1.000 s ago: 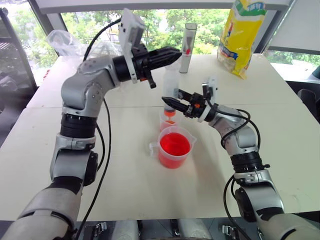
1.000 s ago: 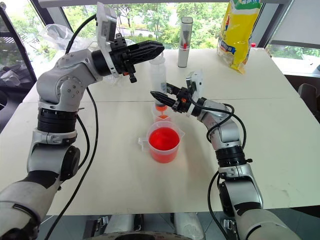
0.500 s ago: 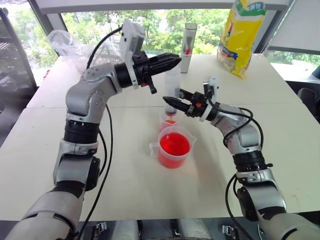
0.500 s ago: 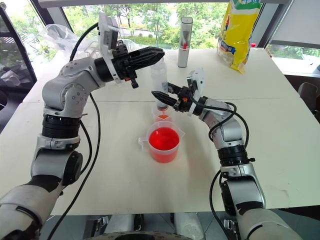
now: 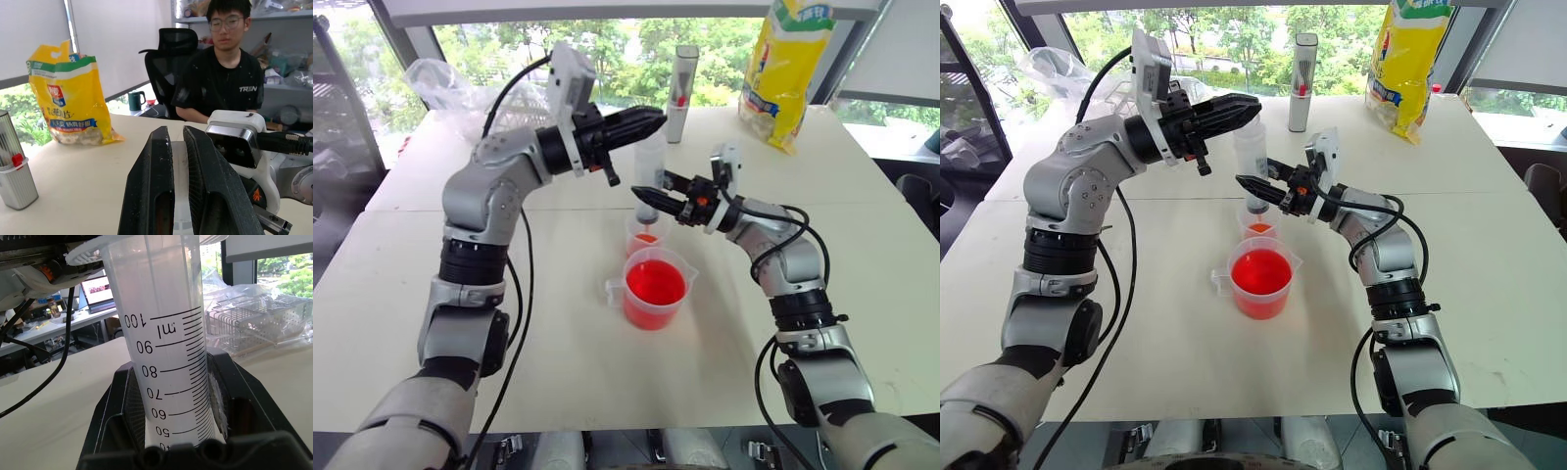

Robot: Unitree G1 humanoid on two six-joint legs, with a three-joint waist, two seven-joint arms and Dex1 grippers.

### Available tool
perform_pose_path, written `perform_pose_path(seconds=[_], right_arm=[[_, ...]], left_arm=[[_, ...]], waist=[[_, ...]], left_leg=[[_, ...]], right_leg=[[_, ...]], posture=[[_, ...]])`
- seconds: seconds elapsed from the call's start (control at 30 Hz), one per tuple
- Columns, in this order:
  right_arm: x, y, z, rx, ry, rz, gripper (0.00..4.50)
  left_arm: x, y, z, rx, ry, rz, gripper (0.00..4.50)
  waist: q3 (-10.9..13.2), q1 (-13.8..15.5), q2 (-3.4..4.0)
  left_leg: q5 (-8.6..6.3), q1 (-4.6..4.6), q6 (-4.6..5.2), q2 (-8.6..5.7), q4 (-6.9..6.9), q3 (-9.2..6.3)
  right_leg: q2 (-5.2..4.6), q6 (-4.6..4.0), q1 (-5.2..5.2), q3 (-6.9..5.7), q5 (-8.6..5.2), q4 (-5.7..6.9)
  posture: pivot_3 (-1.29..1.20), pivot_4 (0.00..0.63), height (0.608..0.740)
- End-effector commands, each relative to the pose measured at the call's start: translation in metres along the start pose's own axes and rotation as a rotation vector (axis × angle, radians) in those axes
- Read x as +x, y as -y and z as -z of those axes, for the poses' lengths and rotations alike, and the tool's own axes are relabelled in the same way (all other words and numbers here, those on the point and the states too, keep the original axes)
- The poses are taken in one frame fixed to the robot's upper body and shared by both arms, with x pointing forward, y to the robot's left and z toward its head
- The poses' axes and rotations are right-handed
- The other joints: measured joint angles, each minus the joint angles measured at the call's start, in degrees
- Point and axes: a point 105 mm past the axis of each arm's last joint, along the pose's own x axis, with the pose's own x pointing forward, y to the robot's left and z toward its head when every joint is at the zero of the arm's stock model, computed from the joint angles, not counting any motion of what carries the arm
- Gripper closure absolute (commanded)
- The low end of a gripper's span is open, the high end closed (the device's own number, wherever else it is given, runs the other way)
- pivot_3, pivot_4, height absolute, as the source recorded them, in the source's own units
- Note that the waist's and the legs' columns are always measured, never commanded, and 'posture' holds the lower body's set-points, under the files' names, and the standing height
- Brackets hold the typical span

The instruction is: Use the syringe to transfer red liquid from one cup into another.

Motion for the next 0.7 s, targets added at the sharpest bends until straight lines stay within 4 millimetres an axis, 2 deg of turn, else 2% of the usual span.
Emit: perform_pose_path(seconds=[0.03,0.07,0.23,0.33,0.37,0.4,0.47,0.57,0.63,0.7], right_arm=[[0.001,0.007,-0.053,-0.105,0.144,0.013,3.09],[0.0,0.006,-0.052,-0.103,0.141,0.01,3.09],[0.0,0.002,-0.047,-0.091,0.128,-0.005,3.09],[0.0,0.0,-0.047,-0.088,0.125,-0.01,3.09],[0.0,0.0,-0.047,-0.086,0.125,-0.011,3.09],[0.0,-0.001,-0.046,-0.085,0.124,-0.012,3.09],[0.0,-0.001,-0.046,-0.084,0.122,-0.013,3.09],[0.0,-0.002,-0.045,-0.082,0.117,-0.014,3.09],[0.0,-0.001,-0.046,-0.081,0.115,-0.012,3.09],[-0.001,0.003,-0.048,-0.082,0.081,0.01,3.09]], left_arm=[[0.001,0.007,0.018,-0.054,-0.069,0.033,4.45],[0.0,0.006,0.016,-0.053,-0.065,0.027,4.45],[-0.008,0.0,-0.002,-0.055,-0.001,-0.016,2.3],[-0.015,-0.007,-0.014,-0.045,0.036,-0.066,0.74],[-0.018,-0.009,-0.019,-0.043,0.052,-0.083,0.31],[-0.022,-0.012,-0.024,-0.041,0.071,-0.101,0.07],[-0.03,-0.018,-0.035,-0.035,0.104,-0.139,0.07],[-0.053,-0.027,-0.047,-0.006,0.127,-0.218,0.07],[-0.062,-0.028,-0.045,0.004,0.109,-0.246,0.07],[-0.074,-0.029,-0.032,-0.005,0.063,-0.281,0.07]], waist=[[0.0,-0.01,0.0],[0.0,-0.01,0.0],[0.0,-0.01,0.01],[0.0,-0.05,0.02],[0.0,-0.06,0.02],[0.0,-0.07,0.02],[0.01,-0.06,0.02],[0.01,-0.14,0.02],[0.01,-0.12,0.02],[0.0,-0.03,0.02]], left_leg=[[0.0,0.0,0.0,0.0,0.0,0.0],[0.0,0.0,0.0,0.0,0.0,0.0],[0.0,-0.02,0.0,0.01,0.0,-0.02],[0.0,-0.02,0.0,0.02,0.0,-0.03],[0.0,0.0,0.0,0.02,-0.01,-0.01],[0.0,0.01,0.0,0.02,-0.01,-0.01],[0.0,0.0,0.0,0.02,-0.01,-0.02],[0.0,0.0,0.0,0.06,-0.01,-0.01],[0.0,0.01,0.0,0.06,-0.03,-0.01],[0.0,0.03,0.0,0.08,-0.05,-0.02]], right_leg=[[0.0,0.0,0.0,0.0,0.0,0.0],[0.0,0.0,0.0,0.0,0.0,0.0],[-0.01,0.0,0.0,0.0,0.0,-0.01],[-0.01,0.0,-0.01,0.0,0.0,0.0],[-0.01,0.0,-0.01,0.0,0.0,0.0],[-0.01,0.0,-0.01,0.0,0.0,0.0],[-0.01,0.0,-0.01,0.0,0.0,0.0],[-0.04,0.0,-0.01,0.02,0.0,0.0],[-0.04,0.0,-0.01,0.02,0.0,0.0],[-0.07,0.0,0.0,0.02,0.0,0.0]], posture=[[0.0,0.15,0.74],[0.0,0.15,0.74],[0.0,0.15,0.74],[0.0,0.15,0.74],[0.0,0.15,0.74],[0.0,0.15,0.74],[0.0,0.15,0.74],[0.0,0.15,0.74],[0.0,0.15,0.74],[0.0,0.15,0.74]])
